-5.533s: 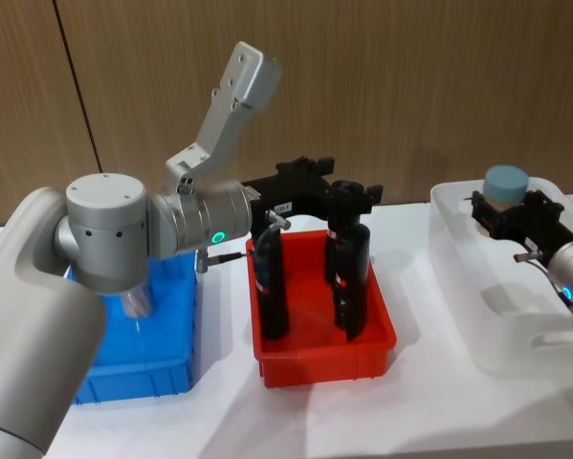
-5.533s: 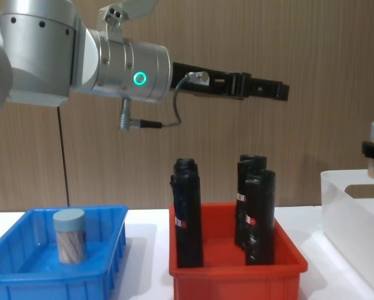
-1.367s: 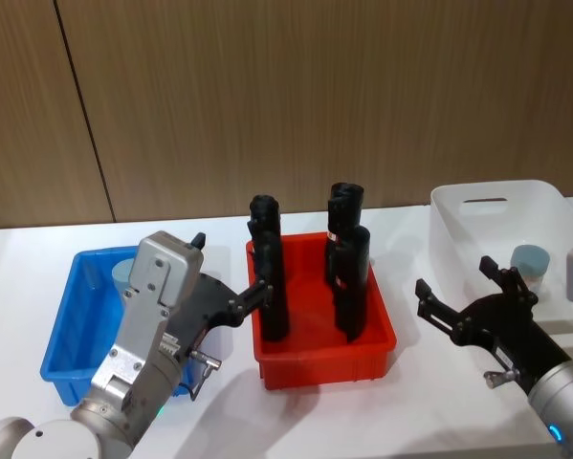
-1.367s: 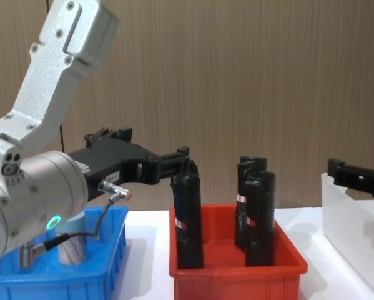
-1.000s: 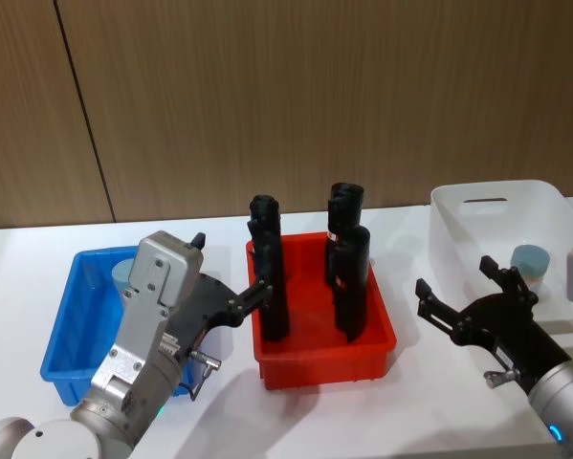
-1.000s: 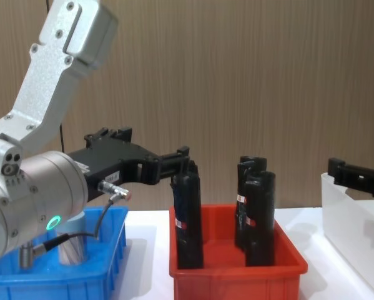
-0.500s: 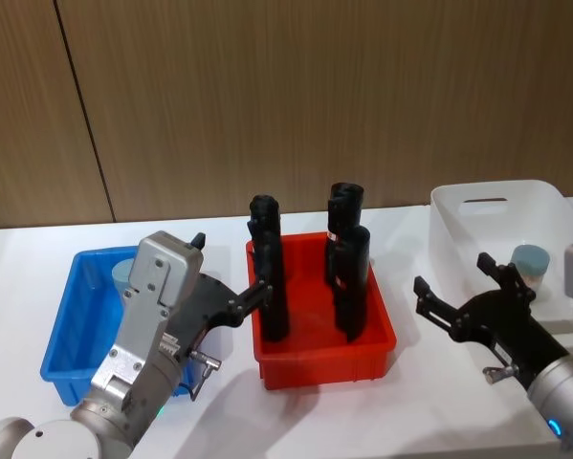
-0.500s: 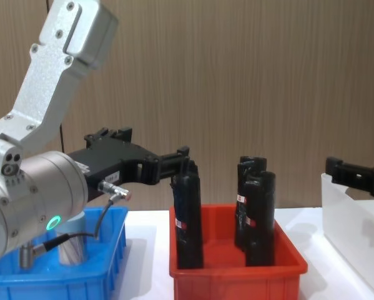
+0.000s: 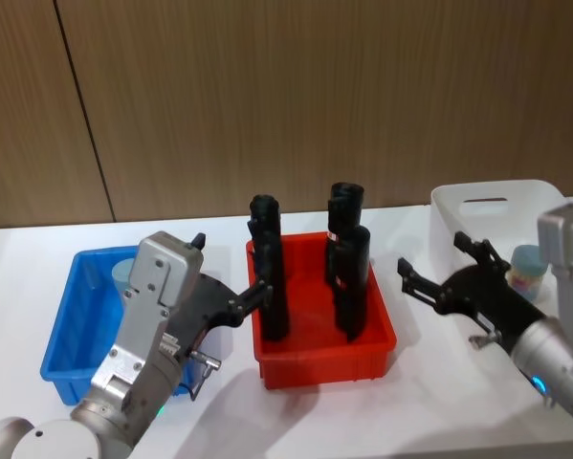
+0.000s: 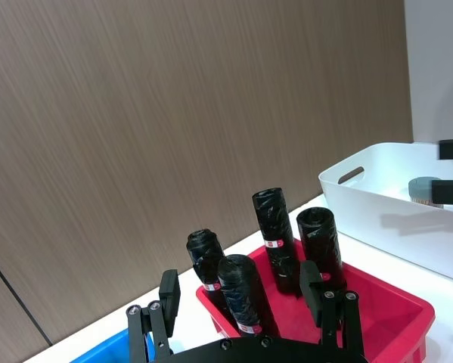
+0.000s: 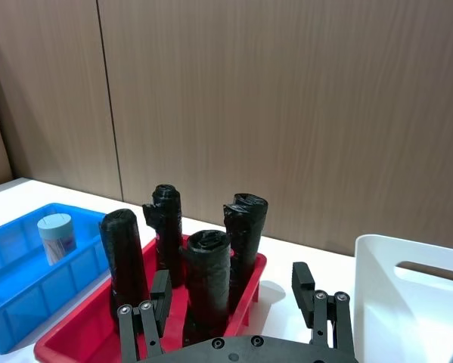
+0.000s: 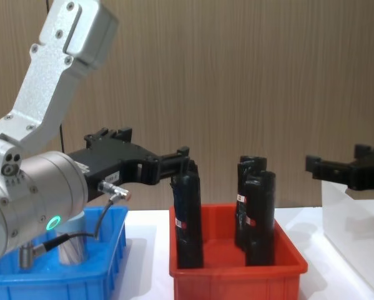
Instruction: Pick the cotton swabs from the blue box and place them into the white box.
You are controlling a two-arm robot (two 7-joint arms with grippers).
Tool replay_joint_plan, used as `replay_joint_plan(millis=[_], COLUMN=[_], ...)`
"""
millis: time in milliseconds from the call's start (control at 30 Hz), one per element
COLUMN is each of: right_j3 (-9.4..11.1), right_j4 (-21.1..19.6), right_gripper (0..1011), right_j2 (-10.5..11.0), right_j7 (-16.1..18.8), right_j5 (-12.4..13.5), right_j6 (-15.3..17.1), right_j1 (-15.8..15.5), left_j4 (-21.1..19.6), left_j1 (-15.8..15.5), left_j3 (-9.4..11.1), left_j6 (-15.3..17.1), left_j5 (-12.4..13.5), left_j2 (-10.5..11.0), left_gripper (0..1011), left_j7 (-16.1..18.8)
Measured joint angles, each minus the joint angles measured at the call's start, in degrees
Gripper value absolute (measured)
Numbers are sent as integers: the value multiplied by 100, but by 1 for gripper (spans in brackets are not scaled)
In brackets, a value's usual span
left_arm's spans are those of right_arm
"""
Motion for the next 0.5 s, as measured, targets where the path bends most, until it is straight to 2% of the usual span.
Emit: replay_joint_plan(millis=[100,200,233,267,433,500], right_j3=[6,9,12,12,20,20], right_j4=[429,697,920,920,1780,1982], right_gripper=[1002,1002,1002,1002,1002,1002], right_j2=[-86,-134,-175,-175,-319,-352], right_j7=[274,438,550,550,1040,1155], right_j5=[-17,-22,-23,-23,-32,-36], right_j6=[-20,-40,-56,-56,-158,-194], right_j1=[330,528,688,688,1290,1426], left_j4=[0,0,0,0,0,0], left_j1=[0,0,0,0,0,0], left_j3=[0,0,0,0,0,0], left_j6=[0,0,0,0,0,0], left_j5=[0,0,0,0,0,0], left_j2=[0,0,0,0,1,0], left_gripper=[1004,1004,1004,1004,1004,1004], left_j7=[0,0,0,0,0,0])
